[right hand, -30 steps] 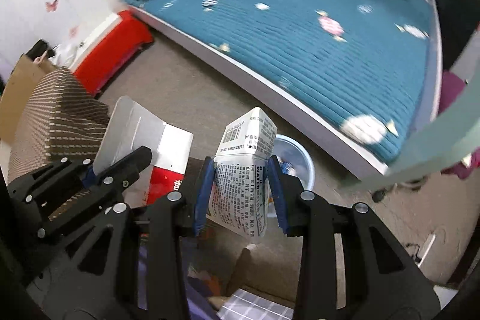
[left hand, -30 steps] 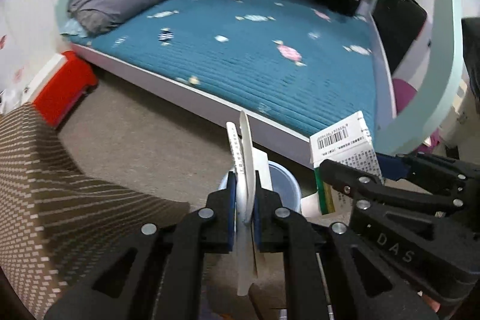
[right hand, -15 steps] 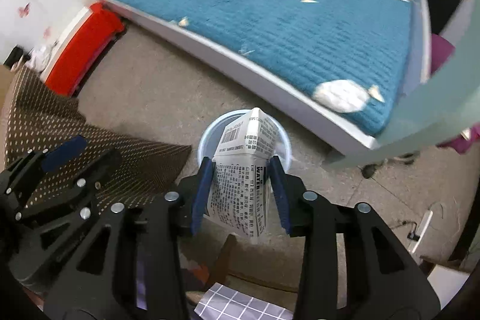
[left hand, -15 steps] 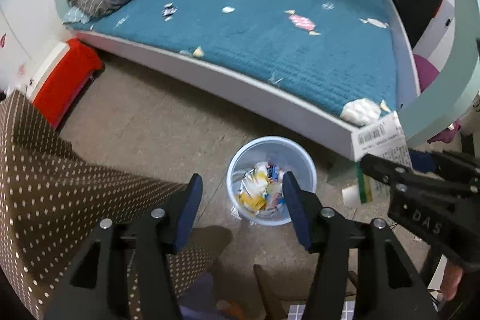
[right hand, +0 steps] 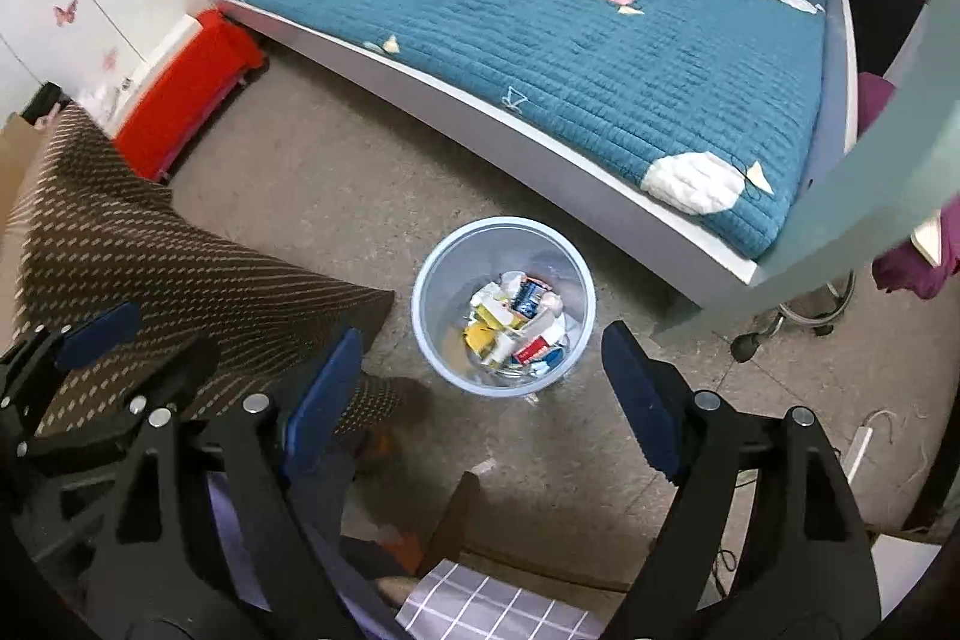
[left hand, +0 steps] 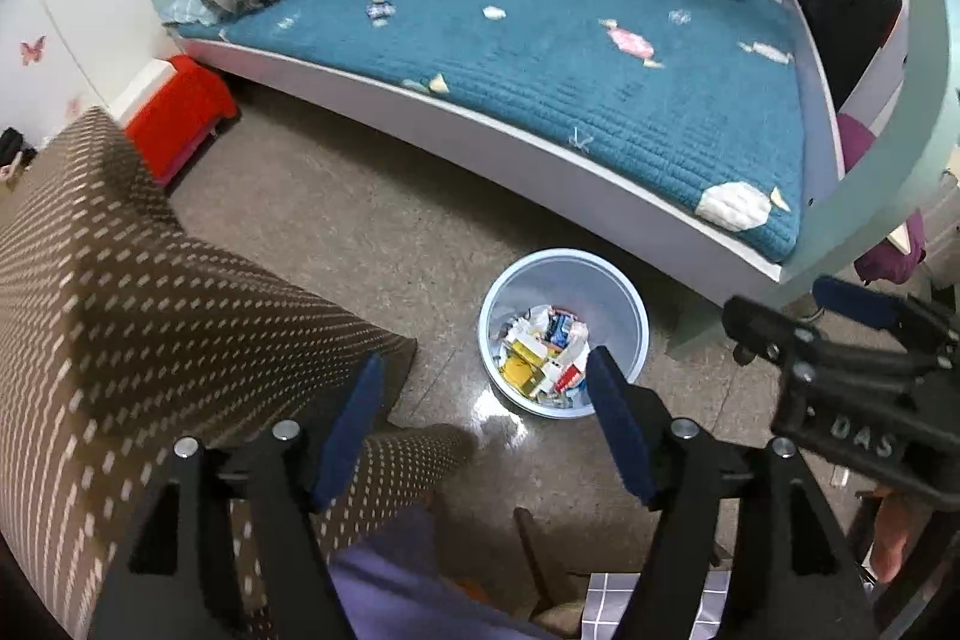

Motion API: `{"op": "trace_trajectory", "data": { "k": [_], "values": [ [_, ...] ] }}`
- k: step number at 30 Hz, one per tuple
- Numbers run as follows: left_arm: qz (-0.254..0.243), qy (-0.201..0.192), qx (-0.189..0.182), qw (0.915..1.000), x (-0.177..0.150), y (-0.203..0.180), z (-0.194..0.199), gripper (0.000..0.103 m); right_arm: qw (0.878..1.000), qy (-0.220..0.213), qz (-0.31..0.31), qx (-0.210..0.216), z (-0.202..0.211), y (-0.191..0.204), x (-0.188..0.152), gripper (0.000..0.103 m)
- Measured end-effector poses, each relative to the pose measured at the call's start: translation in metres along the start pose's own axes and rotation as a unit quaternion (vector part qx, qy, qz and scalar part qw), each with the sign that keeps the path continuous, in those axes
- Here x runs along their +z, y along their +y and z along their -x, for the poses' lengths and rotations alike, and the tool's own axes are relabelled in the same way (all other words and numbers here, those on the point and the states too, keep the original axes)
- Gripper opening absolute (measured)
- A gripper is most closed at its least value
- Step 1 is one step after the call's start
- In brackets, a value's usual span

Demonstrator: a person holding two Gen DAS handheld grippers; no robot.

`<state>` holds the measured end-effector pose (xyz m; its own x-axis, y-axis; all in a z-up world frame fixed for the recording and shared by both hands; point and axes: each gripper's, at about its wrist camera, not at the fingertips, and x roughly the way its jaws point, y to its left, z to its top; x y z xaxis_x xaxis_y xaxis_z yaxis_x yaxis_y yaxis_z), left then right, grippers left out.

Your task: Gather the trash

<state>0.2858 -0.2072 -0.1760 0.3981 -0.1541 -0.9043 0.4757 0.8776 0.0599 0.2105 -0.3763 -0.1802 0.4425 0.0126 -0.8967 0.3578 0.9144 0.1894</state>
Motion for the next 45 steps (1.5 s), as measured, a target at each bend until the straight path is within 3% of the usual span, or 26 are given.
{"op": "trace_trajectory", "data": {
  "k": [7,12,21,24,27,31,35,45],
  "values": [
    [0.036,-0.080,-0.001,0.9961,-0.052,-0.001,0.073,0.070,0.995,-0.097,0.027,0.014,0.085,0.015,-0.051,0.081],
    [0.055,-0.135,0.002,0.9893,-0.087,0.002,0.129,0.074,0.984,-0.169,0.051,0.022,0.143,0.029,-0.087,0.081],
    [0.080,-0.245,0.041,0.9652,-0.153,0.005,0.224,0.076,0.953,-0.276,0.099,0.068,0.225,0.048,-0.146,0.081],
    [0.088,-0.282,0.057,0.9537,-0.174,0.005,0.254,0.076,0.942,-0.305,0.115,0.082,0.246,0.054,-0.160,0.081],
    [0.097,-0.301,0.073,0.9460,-0.187,0.005,0.275,0.078,0.928,-0.336,0.134,0.094,0.267,0.063,-0.173,0.081],
    [0.117,-0.332,0.093,0.9314,-0.206,0.012,0.301,0.078,0.914,-0.360,0.154,0.105,0.284,0.073,-0.182,0.081],
    [0.134,-0.347,0.105,0.9221,-0.219,0.018,0.315,0.078,0.904,-0.377,0.169,0.110,0.292,0.083,-0.190,0.081],
    [0.145,-0.373,0.125,0.9079,-0.225,0.025,0.329,0.078,0.894,-0.402,0.173,0.099,0.302,0.094,-0.196,0.082]
  ]
}}
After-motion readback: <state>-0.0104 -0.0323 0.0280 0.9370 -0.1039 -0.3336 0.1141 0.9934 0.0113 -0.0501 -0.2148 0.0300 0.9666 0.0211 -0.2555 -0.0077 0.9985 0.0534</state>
